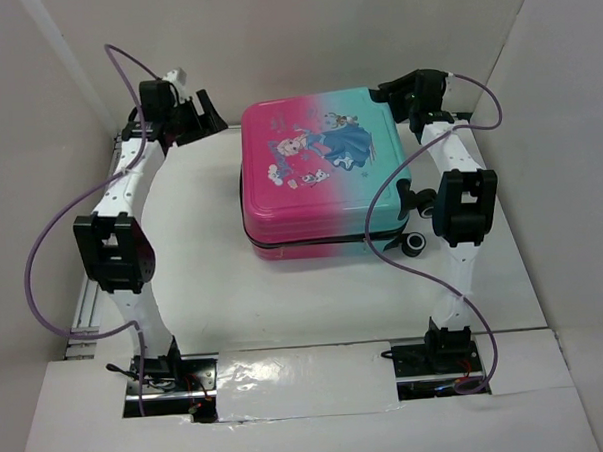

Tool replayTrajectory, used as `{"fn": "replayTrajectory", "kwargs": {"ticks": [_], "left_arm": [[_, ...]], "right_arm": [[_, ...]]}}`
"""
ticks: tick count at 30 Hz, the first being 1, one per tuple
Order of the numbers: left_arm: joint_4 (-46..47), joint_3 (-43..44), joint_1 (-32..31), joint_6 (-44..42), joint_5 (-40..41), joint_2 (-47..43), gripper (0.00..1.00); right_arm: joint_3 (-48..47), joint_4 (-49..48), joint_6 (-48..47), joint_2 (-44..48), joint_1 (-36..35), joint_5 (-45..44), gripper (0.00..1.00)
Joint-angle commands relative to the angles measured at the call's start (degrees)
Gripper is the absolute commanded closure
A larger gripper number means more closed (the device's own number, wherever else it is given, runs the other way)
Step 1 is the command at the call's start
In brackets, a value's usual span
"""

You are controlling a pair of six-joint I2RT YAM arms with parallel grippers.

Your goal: Pack the luggage

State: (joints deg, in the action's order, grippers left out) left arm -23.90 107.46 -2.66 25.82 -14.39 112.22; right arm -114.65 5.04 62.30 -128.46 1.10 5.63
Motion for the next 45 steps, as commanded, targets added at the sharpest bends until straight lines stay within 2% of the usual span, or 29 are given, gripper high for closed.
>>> {"fn": "replayTrajectory", "kwargs": {"ticks": [1, 8, 17, 33, 40, 45], "left_arm": [[3.2, 0.4, 0.9, 0.1, -1.8, -6.6, 0.08], [4.5, -8.3, 1.9, 0.1, -0.5, -8.0, 0.08], [8.5, -19.8, 2.0, 1.2, -0.1, -6.0, 0.09], [13.3, -22.7, 2.0, 1.9, -6.2, -4.0, 0.1], [15.4, -23.3, 1.4, 2.4, -7.4, -4.0, 0.1], [17.5, -24.7, 1.4, 2.9, -7.9, -4.6, 0.1]], "right_arm": [[0.0, -1.3, -13.0, -0.7, -0.8, 0.5, 1.0], [0.0, -4.2, -13.0, 1.0, -0.8, 3.2, 1.0], [3.8, -13.5, -12.8, 7.6, -0.3, 7.8, 1.0], [5.1, -15.5, -13.3, 12.5, 0.2, 7.7, 1.0], [-1.4, -13.4, -13.3, 8.1, 0.8, 7.8, 1.0], [-11.2, -9.7, -12.8, 0.8, 1.4, 12.0, 1.0]]}}
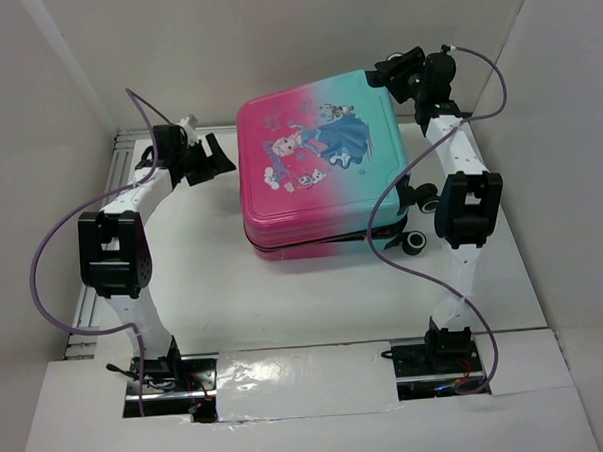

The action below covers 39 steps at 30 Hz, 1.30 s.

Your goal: Pack the luggage

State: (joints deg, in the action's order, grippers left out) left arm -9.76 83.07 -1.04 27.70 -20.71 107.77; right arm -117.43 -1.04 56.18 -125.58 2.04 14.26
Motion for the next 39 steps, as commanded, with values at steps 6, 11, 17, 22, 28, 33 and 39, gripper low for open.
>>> {"fn": "replayTrajectory", "kwargs": {"ticks": [6, 11, 17, 22, 28, 33, 39], "left_arm": [[3.3, 0.3, -0.2, 1.0, -2.1, -0.1, 0.1], [3.3, 1.5, -0.2, -0.1, -2.8, -0.1, 0.1], [2.8, 3.3, -0.2, -0.1, -3.9, 1.8, 0.1], [2.8, 3.9, -0.2, -0.1, -3.9, 1.8, 0.1], [2.3, 5.5, -0.2, -0.1, -3.9, 2.4, 0.1], [1.7, 5.5, -0.7, -0.1, -3.9, 2.4, 0.1], [1.7, 5.5, -1.2, -0.1, -3.3, 2.4, 0.1]], "right_arm": [[-16.1, 0.2, -6.7, -9.6, 0.5, 5.3, 1.0], [-11.3, 0.2, -7.8, -9.6, 0.5, 2.4, 1.0], [-8.4, 0.9, -10.5, -7.1, 1.0, 0.2, 1.0], [-5.2, 1.4, -11.8, -3.5, 1.6, -1.5, 1.0], [0.1, -0.9, -11.8, -0.5, 3.3, -2.8, 1.0], [-2.1, -0.7, -11.3, -2.8, 5.2, 0.7, 1.0], [-14.6, 3.9, -12.8, -11.0, 5.2, 5.3, 1.0]]}}
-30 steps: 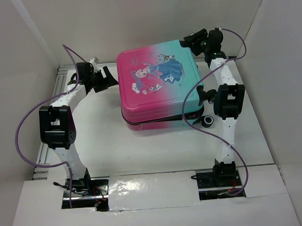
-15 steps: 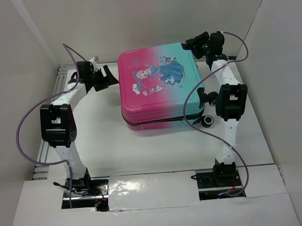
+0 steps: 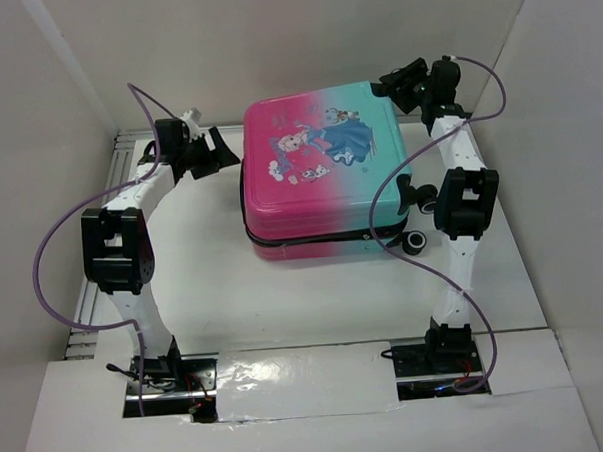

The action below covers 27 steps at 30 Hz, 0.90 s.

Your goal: Pack the luggage

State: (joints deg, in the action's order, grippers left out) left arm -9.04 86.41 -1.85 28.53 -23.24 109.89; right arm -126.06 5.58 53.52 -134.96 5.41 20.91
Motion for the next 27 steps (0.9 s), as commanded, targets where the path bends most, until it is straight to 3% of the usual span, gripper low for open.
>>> {"fn": "replayTrajectory", "kwargs": {"ticks": [1, 8, 10, 11, 12, 13, 15, 17, 18, 27], "left_arm": [[1.0, 2.2, -0.4, -0.9, -0.7, 0.2, 0.1], [1.0, 2.2, -0.4, -0.9, -0.7, 0.8, 0.1], [1.0, 2.2, -0.4, -0.9, -0.7, 0.8, 0.1], [1.0, 2.2, -0.4, -0.9, -0.7, 0.8, 0.1], [1.0, 2.2, -0.4, -0.9, -0.7, 0.8, 0.1], [1.0, 2.2, -0.4, -0.9, -0.7, 0.2, 0.1], [-0.3, 2.2, -0.4, -2.3, 0.5, -0.5, 0.1], [-1.1, 2.8, 0.2, -3.0, 1.1, -1.3, 0.1], [-1.9, 3.4, 0.2, -3.0, 1.1, -2.7, 0.1], [-2.9, -0.4, 6.9, -3.6, 2.2, -12.8, 0.09]], "right_arm": [[-6.0, -2.8, -10.1, -1.6, 1.8, -1.4, 1.0], [-5.2, -3.5, -10.6, -3.4, 1.3, 0.0, 1.0], [-6.8, -1.2, -12.0, -4.3, 0.7, 0.6, 0.93], [-9.1, 0.8, -13.3, -5.2, 0.7, 0.6, 0.77], [-9.1, 0.8, -14.1, -5.2, 0.7, 0.6, 0.77], [-9.9, 3.2, -15.0, -5.8, 0.7, 0.6, 0.55], [-12.4, 6.4, -18.3, -5.8, 0.7, 0.1, 0.33], [-12.9, 10.6, -21.6, -3.5, 0.7, -1.8, 0.17], [-12.9, 12.6, -22.7, -2.3, 1.4, -2.4, 0.0], [-10.3, 21.2, -31.0, 12.6, 4.6, -1.8, 0.0]]}}
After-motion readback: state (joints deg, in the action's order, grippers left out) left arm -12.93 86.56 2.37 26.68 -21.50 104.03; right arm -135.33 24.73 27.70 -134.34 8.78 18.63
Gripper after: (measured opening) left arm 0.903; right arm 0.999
